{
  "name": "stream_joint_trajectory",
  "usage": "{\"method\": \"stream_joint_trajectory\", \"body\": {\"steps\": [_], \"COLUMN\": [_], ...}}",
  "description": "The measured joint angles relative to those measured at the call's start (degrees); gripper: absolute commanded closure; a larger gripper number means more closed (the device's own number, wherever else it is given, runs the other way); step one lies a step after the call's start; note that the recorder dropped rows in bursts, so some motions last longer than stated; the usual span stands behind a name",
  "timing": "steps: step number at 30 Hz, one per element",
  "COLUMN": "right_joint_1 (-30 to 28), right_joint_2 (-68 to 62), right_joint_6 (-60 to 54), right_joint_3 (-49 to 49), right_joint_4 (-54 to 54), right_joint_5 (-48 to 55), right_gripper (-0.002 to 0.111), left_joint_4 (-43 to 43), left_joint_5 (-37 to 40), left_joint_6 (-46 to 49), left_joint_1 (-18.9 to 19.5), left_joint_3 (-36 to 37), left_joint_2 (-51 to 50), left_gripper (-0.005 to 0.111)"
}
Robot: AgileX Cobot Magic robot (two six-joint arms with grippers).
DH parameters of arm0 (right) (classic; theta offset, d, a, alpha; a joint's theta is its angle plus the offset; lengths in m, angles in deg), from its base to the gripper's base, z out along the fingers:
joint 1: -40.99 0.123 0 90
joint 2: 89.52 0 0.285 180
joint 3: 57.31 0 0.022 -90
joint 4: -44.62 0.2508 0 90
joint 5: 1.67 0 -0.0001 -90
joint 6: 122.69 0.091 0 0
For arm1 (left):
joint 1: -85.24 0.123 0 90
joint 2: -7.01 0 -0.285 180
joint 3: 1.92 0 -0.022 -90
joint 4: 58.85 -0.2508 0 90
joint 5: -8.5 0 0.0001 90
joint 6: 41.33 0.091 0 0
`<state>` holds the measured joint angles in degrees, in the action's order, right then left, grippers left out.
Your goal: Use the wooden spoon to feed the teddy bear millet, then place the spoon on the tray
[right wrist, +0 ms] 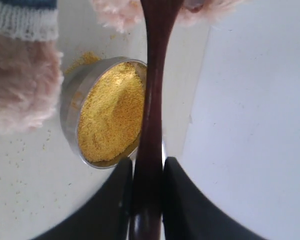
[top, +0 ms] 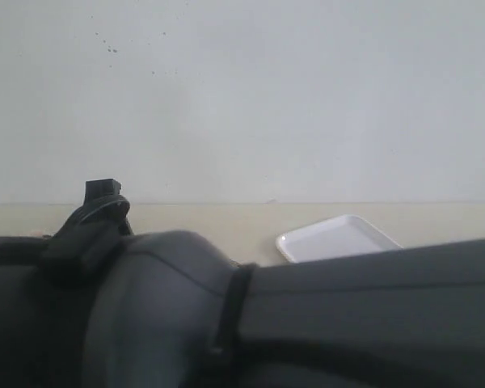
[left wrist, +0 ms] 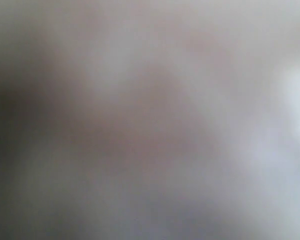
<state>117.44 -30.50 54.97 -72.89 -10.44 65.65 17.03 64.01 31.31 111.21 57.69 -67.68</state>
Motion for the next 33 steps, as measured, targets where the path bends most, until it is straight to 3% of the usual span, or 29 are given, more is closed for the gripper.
{"method": "stream_joint_trajectory", "body": {"steps": [14,33], "right_joint_1": [2.8,3.4], "right_joint_2": [-0.2,-0.2], "right_joint_6": [4.2,7.5], "right_joint_3": [0.2,0.2], "right_joint_4": [-8.6,-10.7], "right_joint_5": [2.3,2.4], "right_gripper": [0.108,0.108], "left_joint_4": [0.1,0.1], "left_joint_5": [0.0,0.0], "left_joint_6": [0.0,0.0], "left_joint_1": [0.0,0.0], "left_joint_3": [0.0,0.0], "left_joint_2": [0.0,0.0], "left_gripper": [0.103,0.103]}}
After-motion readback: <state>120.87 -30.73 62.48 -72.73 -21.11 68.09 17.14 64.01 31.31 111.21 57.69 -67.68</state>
